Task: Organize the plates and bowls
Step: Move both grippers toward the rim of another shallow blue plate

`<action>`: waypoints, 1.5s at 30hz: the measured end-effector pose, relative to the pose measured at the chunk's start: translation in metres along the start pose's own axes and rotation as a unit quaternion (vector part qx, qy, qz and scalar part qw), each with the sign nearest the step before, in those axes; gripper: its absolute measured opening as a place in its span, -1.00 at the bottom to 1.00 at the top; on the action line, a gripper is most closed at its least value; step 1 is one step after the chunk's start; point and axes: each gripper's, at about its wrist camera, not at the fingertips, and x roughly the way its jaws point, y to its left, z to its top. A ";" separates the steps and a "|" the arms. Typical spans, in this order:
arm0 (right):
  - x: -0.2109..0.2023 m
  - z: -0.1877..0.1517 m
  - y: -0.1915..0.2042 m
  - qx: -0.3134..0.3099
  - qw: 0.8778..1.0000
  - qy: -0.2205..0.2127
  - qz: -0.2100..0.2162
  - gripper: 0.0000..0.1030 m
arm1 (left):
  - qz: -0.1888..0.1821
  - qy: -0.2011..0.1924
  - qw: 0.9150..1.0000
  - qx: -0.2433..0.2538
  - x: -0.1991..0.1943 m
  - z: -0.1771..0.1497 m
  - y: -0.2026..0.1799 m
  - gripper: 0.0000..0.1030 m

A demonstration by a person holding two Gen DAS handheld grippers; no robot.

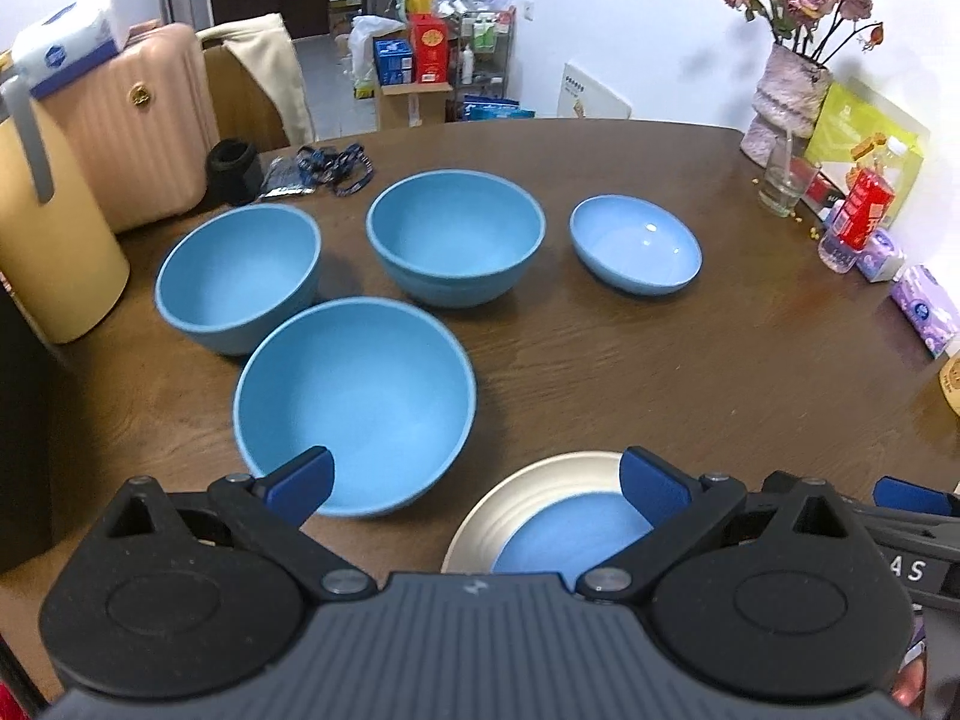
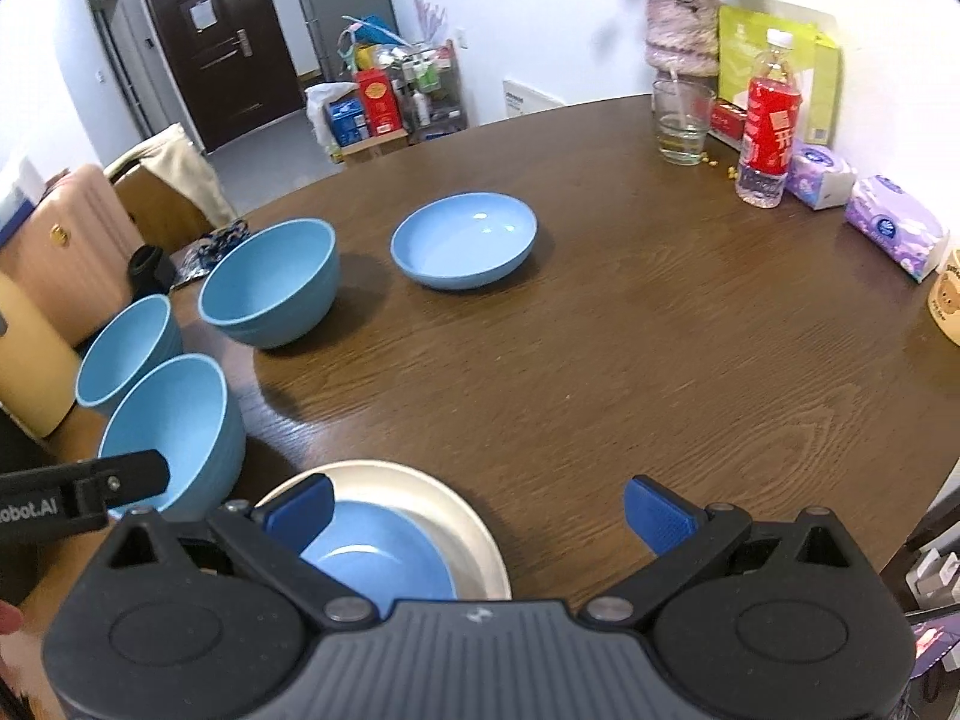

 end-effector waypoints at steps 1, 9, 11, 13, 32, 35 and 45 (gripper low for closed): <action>0.001 0.004 -0.001 0.002 1.000 0.001 -0.002 1.00 | -0.003 0.001 1.000 0.001 0.001 0.004 -0.002 1.00; 0.007 0.032 -0.012 0.016 1.000 0.002 -0.015 1.00 | -0.009 0.000 1.000 0.014 0.006 0.032 -0.018 1.00; 0.009 0.040 -0.014 0.017 1.000 0.001 -0.016 1.00 | -0.008 -0.001 1.000 0.017 0.007 0.039 -0.021 1.00; 0.010 0.047 -0.015 0.019 1.000 0.000 -0.019 1.00 | -0.010 0.000 1.000 0.019 0.009 0.046 -0.024 1.00; 0.038 0.102 -0.035 0.027 0.999 0.003 -0.037 1.00 | -0.016 0.023 0.999 0.039 0.051 0.104 -0.071 1.00; 0.045 0.109 -0.039 0.028 0.999 0.008 -0.039 1.00 | -0.014 0.030 0.999 0.038 0.060 0.113 -0.078 1.00; 0.071 0.138 -0.055 0.038 0.998 0.017 -0.044 1.00 | 0.000 0.045 0.999 0.027 0.093 0.141 -0.095 1.00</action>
